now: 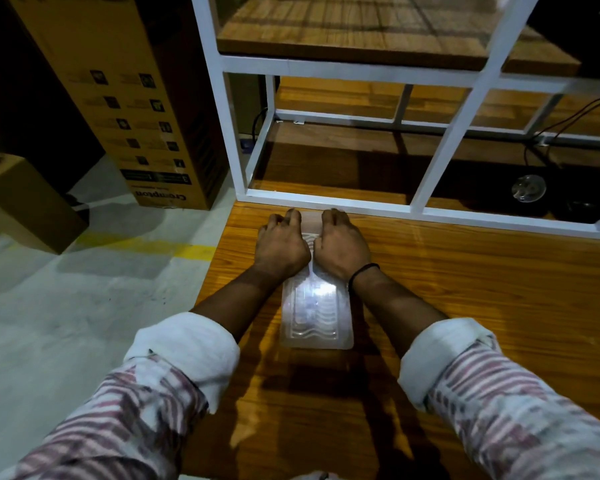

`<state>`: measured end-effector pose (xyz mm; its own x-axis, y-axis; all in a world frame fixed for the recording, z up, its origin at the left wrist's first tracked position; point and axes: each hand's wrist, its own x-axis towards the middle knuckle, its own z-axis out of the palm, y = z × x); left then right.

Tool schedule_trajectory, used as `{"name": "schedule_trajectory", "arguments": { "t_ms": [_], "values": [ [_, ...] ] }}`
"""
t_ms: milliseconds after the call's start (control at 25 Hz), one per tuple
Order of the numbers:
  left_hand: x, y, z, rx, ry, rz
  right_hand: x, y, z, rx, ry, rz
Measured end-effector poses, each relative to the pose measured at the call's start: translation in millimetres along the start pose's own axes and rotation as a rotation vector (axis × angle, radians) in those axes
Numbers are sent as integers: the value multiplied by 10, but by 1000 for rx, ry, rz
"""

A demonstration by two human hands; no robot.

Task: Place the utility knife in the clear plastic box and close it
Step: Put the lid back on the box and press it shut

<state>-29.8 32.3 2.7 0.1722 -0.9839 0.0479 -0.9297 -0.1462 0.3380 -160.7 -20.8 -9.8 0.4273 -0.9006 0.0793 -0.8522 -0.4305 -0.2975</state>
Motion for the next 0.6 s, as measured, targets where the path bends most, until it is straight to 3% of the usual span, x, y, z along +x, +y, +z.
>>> {"name": "schedule_trajectory", "arguments": {
  "t_ms": [160, 280, 440, 600],
  "values": [
    [-122, 46, 134, -53, 15, -48, -97, -16, 63, 14, 117, 21],
    [-149, 31, 199, -77, 52, -89, -186, -14, 42, 96, 251, 152],
    [-246, 21, 288, -342, 113, -246, -388, 12, 72, 237, 178, 266],
    [-244, 9, 305, -398, 128, -234, -469, 50, 73, 253, 142, 298]
  ]
}}
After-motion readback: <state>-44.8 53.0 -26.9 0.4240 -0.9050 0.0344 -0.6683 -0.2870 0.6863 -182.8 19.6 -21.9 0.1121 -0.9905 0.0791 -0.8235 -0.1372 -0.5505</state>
